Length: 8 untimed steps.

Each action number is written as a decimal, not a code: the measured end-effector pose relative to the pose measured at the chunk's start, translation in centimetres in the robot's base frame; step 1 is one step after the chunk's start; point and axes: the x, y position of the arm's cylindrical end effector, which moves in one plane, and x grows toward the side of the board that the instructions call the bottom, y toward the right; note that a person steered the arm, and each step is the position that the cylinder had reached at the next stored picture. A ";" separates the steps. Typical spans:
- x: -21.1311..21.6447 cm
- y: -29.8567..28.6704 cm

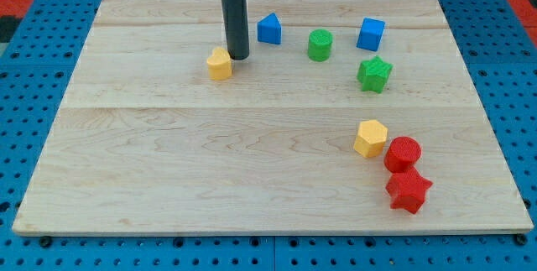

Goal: Push the blue triangle into the yellow heart

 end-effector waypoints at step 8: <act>-6.5 3.8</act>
